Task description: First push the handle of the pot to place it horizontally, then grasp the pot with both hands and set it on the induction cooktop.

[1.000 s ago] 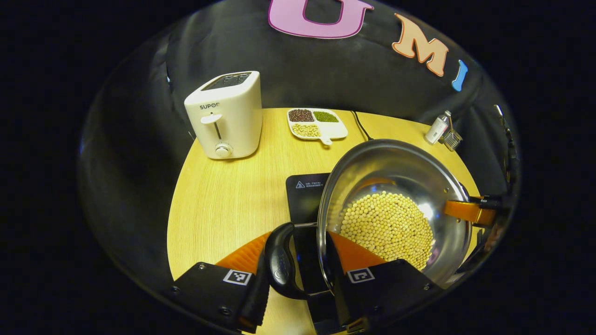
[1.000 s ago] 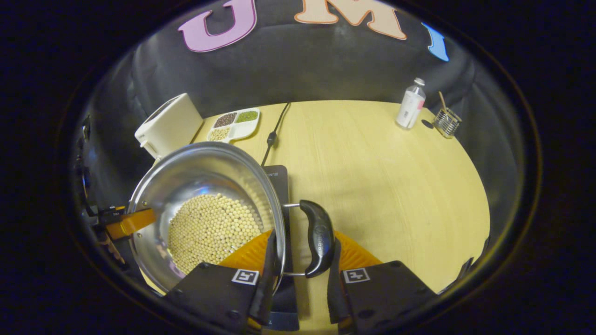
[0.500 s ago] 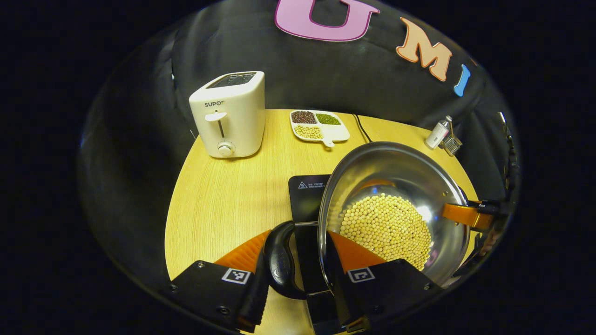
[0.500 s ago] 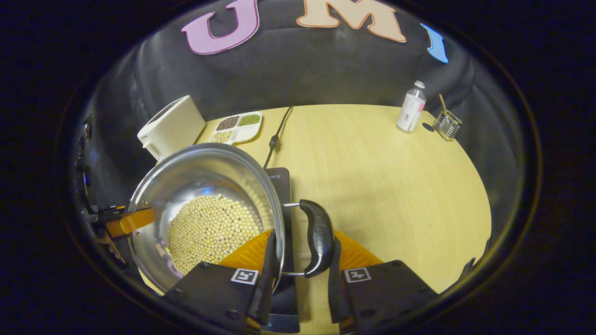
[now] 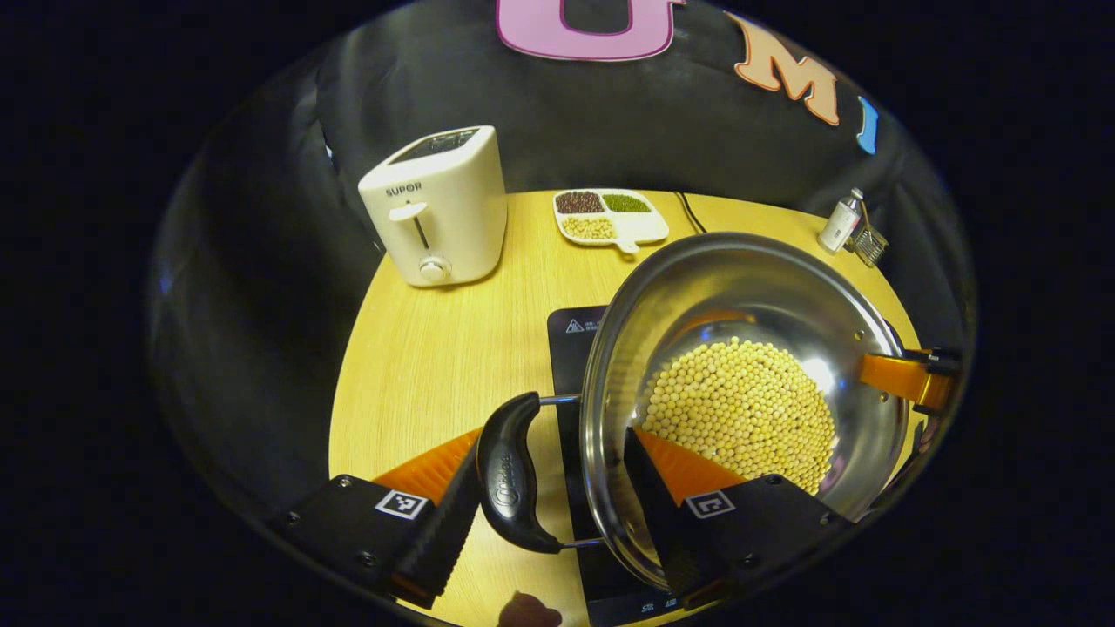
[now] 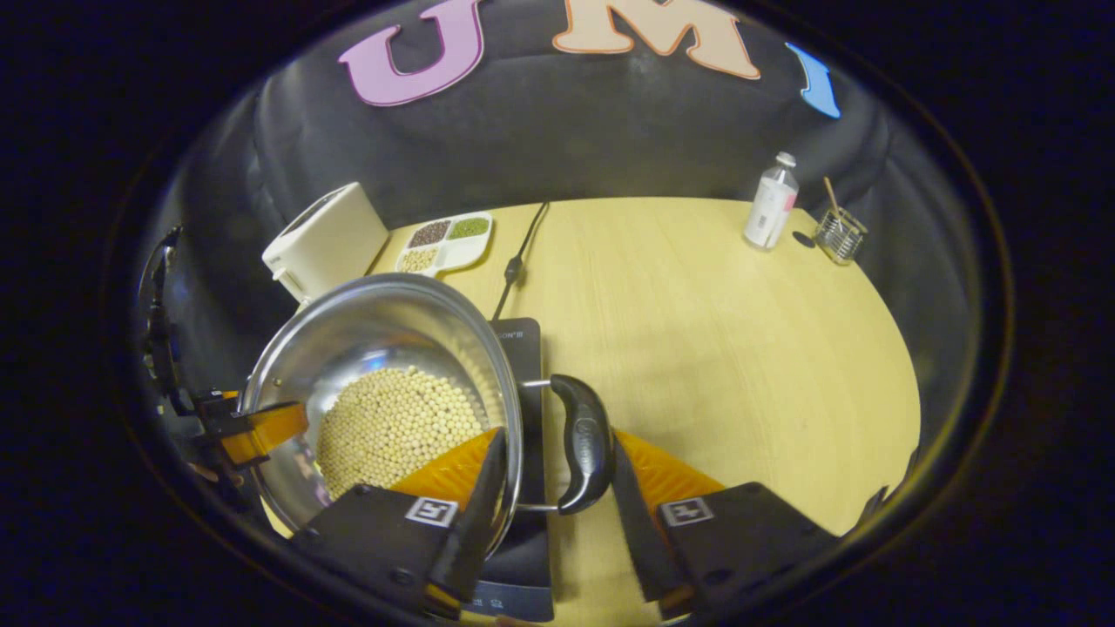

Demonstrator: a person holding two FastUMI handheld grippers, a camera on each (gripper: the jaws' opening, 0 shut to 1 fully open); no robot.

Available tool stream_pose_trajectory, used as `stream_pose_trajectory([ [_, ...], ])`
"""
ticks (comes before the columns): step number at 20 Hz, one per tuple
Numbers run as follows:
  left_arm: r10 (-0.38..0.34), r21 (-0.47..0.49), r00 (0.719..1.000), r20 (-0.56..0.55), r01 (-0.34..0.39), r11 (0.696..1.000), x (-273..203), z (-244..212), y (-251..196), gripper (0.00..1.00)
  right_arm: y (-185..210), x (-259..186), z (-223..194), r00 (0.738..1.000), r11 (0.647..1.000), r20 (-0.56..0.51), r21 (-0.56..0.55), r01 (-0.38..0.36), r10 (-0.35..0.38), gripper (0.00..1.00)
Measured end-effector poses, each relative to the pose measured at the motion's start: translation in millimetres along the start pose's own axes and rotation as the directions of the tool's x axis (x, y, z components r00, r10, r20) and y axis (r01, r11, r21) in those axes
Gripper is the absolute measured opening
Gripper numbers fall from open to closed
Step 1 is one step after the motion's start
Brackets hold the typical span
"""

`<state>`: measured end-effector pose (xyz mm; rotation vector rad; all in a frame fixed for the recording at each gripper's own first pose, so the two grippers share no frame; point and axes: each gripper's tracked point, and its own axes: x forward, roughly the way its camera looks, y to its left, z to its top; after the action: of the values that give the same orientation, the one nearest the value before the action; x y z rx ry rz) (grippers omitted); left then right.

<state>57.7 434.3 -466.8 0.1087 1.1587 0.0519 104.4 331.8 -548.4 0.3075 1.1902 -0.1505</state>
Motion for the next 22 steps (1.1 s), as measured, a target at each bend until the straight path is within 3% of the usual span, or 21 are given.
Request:
stream_pose_trajectory([
  [2, 0.025, -0.006, 1.0, -0.011, -0.026, 1.0, -6, -4, 6, 0.92, 0, -5, -2, 1.0, 1.0, -0.007, -0.007, -0.014, 0.014, 0.92],
  [5, 0.05, -0.026, 0.999, 0.006, -0.05, 0.998, -18, -3, 12, 0.92, -4, -14, 0, 1.0, 1.0, 0.007, -0.015, -0.016, 0.016, 0.9],
  [12, 0.011, -0.093, 0.997, 0.076, -0.004, 0.996, -50, -1, -12, 0.92, -23, -58, 1, 0.998, 0.999, 0.051, 0.03, -0.036, 0.034, 0.94],
  [15, 0.027, -0.14, 0.995, 0.101, -0.013, 0.99, -64, -3, -14, 0.95, -44, -74, 3, 0.997, 0.998, 0.07, 0.051, -0.026, 0.023, 0.94],
  [17, 0.078, -0.161, 0.991, 0.108, -0.06, 0.985, -73, -6, -5, 0.95, -52, -79, 4, 0.997, 0.998, 0.076, 0.059, -0.035, 0.03, 0.92],
  [21, 0.156, -0.149, 0.977, 0.143, -0.135, 0.98, -107, -3, -6, 0.94, -68, -96, 7, 0.99, 0.996, 0.126, 0.052, -0.068, 0.061, 0.96],
  [22, 0.163, -0.149, 0.973, 0.164, -0.139, 0.979, -117, 1, -13, 0.94, -74, -100, 9, 0.987, 0.997, 0.146, 0.031, -0.073, 0.068, 0.92],
])
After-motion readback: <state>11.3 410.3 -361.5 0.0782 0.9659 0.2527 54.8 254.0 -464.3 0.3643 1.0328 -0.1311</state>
